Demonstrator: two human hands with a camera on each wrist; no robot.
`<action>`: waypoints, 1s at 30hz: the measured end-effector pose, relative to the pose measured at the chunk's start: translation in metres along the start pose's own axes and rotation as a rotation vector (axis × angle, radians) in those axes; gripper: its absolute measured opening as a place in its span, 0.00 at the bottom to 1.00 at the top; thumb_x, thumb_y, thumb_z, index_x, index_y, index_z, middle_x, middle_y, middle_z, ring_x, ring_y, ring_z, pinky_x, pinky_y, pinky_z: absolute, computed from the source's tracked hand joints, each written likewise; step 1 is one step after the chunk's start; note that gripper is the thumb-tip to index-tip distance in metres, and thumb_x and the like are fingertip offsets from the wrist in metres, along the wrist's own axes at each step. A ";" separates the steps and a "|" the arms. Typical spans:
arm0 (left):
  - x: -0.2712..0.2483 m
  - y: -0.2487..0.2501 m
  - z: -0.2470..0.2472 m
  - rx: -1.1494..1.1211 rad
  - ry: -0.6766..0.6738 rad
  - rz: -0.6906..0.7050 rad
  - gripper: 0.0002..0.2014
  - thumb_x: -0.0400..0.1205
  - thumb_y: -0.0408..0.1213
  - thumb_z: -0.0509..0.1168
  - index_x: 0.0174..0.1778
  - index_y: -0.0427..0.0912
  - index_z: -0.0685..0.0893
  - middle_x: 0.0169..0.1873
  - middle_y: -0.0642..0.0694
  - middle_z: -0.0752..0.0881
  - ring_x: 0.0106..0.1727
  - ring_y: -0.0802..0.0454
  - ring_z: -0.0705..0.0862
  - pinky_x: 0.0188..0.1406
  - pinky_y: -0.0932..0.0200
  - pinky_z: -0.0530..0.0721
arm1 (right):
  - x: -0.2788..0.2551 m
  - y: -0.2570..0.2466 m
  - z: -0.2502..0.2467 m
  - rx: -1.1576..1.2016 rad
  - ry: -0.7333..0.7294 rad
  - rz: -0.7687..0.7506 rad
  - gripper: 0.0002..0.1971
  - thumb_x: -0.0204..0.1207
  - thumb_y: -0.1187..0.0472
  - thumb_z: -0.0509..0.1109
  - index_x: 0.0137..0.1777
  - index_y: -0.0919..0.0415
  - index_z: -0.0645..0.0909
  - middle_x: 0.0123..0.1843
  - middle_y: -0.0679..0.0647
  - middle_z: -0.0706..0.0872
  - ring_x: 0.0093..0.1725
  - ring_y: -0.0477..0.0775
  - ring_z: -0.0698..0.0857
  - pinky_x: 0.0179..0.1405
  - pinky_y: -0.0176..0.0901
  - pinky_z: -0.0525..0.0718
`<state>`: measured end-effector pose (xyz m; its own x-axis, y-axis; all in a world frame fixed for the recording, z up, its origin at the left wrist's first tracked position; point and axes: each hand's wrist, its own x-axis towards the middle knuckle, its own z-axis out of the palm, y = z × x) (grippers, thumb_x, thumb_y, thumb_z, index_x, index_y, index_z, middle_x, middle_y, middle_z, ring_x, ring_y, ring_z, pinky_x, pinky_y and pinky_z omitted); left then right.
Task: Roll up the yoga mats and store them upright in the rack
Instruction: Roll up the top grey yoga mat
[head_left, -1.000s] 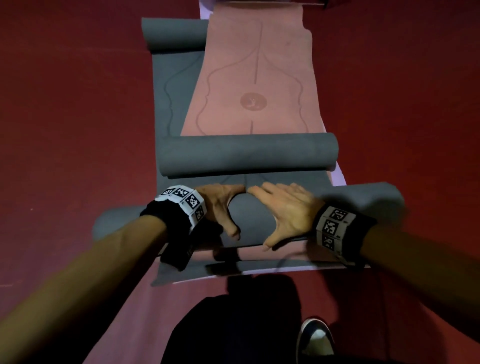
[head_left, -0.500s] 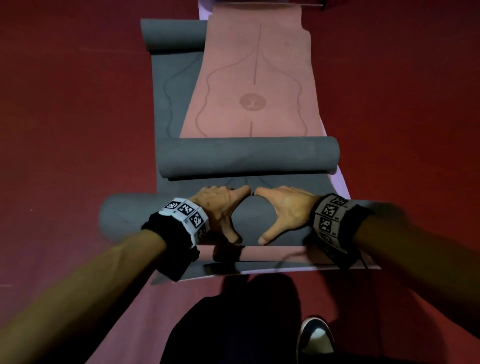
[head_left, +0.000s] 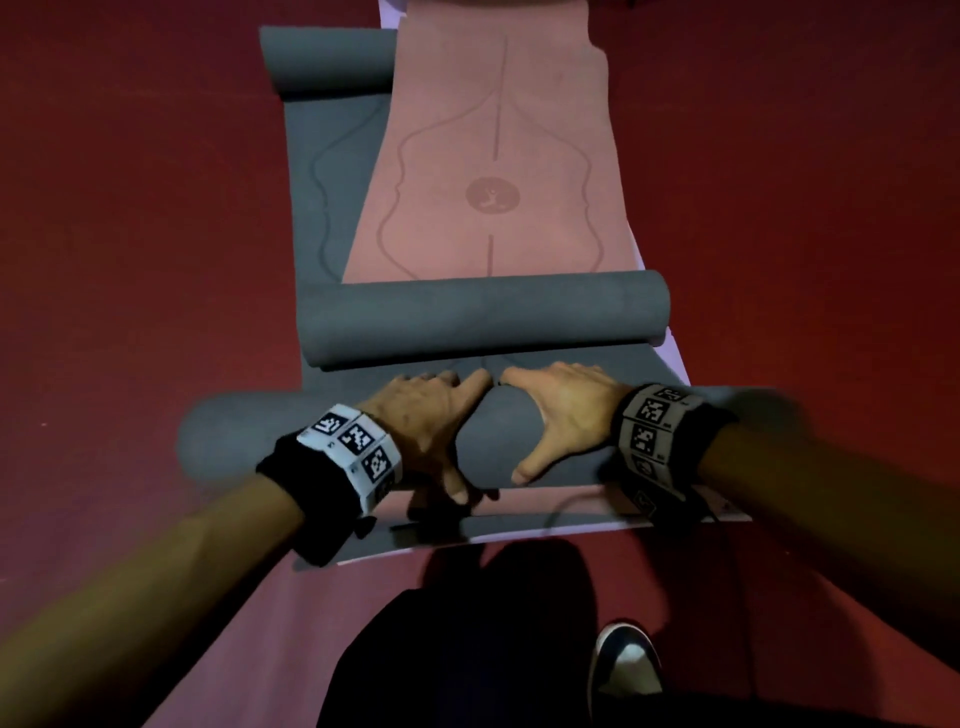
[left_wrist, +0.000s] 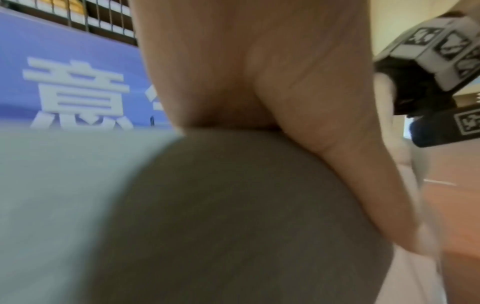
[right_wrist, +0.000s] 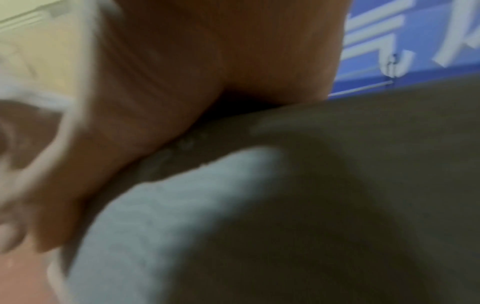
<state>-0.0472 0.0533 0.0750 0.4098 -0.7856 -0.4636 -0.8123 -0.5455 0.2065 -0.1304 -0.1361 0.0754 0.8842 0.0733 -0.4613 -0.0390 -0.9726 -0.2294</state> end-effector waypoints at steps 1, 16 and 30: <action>-0.001 0.002 0.003 0.032 0.019 0.007 0.55 0.51 0.66 0.81 0.69 0.54 0.60 0.55 0.44 0.81 0.55 0.40 0.85 0.53 0.46 0.82 | -0.001 0.000 0.000 0.029 -0.020 0.002 0.46 0.46 0.24 0.81 0.64 0.41 0.72 0.55 0.45 0.87 0.55 0.56 0.86 0.51 0.50 0.80; 0.003 -0.004 0.002 -0.058 0.015 -0.029 0.56 0.50 0.67 0.81 0.72 0.57 0.63 0.63 0.48 0.82 0.62 0.41 0.83 0.60 0.41 0.82 | 0.004 0.001 -0.005 0.005 -0.015 -0.013 0.48 0.44 0.25 0.81 0.66 0.38 0.69 0.57 0.44 0.85 0.57 0.54 0.85 0.58 0.52 0.81; 0.019 -0.024 -0.002 -0.362 -0.077 -0.085 0.40 0.49 0.62 0.83 0.56 0.65 0.73 0.49 0.60 0.87 0.52 0.56 0.86 0.56 0.49 0.86 | 0.007 0.004 0.018 -0.258 0.062 -0.063 0.65 0.41 0.13 0.70 0.79 0.47 0.59 0.58 0.48 0.79 0.58 0.57 0.83 0.61 0.59 0.77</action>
<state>-0.0192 0.0512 0.0634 0.4258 -0.7166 -0.5525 -0.5723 -0.6862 0.4490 -0.1327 -0.1357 0.0561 0.9081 0.1296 -0.3982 0.1298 -0.9912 -0.0268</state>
